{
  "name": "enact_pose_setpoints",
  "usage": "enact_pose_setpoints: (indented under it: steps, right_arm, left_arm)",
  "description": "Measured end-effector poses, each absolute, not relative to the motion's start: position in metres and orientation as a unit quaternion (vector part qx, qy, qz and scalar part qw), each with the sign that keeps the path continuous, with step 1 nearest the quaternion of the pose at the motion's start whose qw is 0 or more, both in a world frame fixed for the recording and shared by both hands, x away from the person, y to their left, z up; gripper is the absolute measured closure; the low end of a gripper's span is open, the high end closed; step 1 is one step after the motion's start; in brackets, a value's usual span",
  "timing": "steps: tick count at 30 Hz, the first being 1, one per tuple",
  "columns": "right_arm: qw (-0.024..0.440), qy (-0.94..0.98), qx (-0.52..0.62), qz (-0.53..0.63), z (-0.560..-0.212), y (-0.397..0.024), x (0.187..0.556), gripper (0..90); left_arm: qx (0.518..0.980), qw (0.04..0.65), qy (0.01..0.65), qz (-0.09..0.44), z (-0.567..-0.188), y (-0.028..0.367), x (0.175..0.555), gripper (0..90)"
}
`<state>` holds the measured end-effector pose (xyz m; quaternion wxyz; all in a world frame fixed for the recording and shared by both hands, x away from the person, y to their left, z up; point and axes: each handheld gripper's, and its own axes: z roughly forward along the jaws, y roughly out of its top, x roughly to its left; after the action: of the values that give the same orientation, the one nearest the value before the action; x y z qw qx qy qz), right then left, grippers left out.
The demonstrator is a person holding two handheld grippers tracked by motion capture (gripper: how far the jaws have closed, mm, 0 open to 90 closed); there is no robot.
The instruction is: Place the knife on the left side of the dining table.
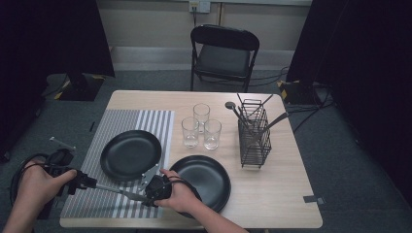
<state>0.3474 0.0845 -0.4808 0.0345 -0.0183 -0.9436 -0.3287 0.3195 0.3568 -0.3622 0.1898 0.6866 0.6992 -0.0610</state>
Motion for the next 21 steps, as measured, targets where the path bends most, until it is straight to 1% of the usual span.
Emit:
enact_pose_setpoints:
  steps: [6, 14, 16, 21]
  right_arm:
    - [0.034, -0.944, -0.019, -0.328, -0.481, 0.084, 0.347, 75.1]
    - [0.03, -0.943, -0.014, -0.331, -0.481, 0.085, 0.346, 75.2]
    - [0.029, -0.943, -0.014, -0.331, -0.481, 0.085, 0.346, 75.2]
    - [0.029, -0.943, -0.013, -0.331, -0.481, 0.085, 0.346, 75.2]
  left_arm:
    - [0.693, 0.189, 0.693, -0.062, -0.364, 0.36, 0.319, 61.9]
    - [0.679, 0.196, 0.705, -0.059, -0.369, 0.36, 0.318, 61.3]
    - [0.686, 0.191, 0.7, -0.056, -0.37, 0.362, 0.318, 61.2]
    - [0.685, 0.197, 0.7, -0.054, -0.373, 0.363, 0.317, 60.6]
